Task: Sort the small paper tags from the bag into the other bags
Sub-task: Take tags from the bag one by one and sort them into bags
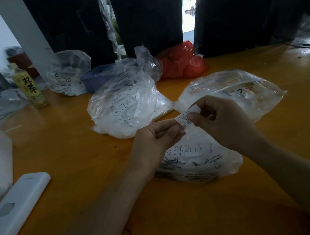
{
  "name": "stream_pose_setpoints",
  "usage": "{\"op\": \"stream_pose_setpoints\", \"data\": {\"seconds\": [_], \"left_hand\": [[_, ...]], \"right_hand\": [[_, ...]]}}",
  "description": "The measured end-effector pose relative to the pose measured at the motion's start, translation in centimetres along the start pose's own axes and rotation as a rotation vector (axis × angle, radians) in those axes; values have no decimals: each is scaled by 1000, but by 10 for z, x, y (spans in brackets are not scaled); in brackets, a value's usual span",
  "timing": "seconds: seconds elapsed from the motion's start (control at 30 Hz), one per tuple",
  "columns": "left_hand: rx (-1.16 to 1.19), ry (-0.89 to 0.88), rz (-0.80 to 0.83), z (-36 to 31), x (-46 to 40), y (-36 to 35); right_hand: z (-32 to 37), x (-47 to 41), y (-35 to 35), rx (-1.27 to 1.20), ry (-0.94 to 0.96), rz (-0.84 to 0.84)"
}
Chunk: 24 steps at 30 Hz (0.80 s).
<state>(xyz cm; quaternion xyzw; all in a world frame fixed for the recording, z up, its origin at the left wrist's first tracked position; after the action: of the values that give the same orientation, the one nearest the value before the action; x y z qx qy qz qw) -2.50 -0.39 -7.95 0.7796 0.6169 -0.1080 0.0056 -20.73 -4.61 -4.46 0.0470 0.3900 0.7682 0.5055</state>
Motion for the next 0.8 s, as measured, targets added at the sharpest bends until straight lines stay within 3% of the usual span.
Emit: {"op": "stream_pose_setpoints", "data": {"seconds": [0.43, 0.6, 0.7, 0.8], "left_hand": [[-100, 70, -50, 5, 0, 5], [-130, 80, -79, 4, 1, 7], [-157, 76, -87, 3, 1, 7], [-122, 75, -98, 2, 2, 8]], "right_hand": [[-4, 0, -5, -15, -64, 102], [-4, 0, -6, -125, -33, 125], [-8, 0, -10, -55, -64, 157], [-9, 0, -10, -61, -84, 89]]}}
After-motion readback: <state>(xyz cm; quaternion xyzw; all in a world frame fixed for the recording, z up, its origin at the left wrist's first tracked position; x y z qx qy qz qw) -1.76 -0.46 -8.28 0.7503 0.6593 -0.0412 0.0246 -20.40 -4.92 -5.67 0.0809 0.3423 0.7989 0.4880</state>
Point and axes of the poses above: each hand's wrist, its own x-axis away from the middle knuckle, its own y-axis out of the back of the hand, z = x × y, the point moved 3 cm from there along -x, towards the middle knuckle, and after that the axes turned 14 degrees about z, right-handed, at the moved point
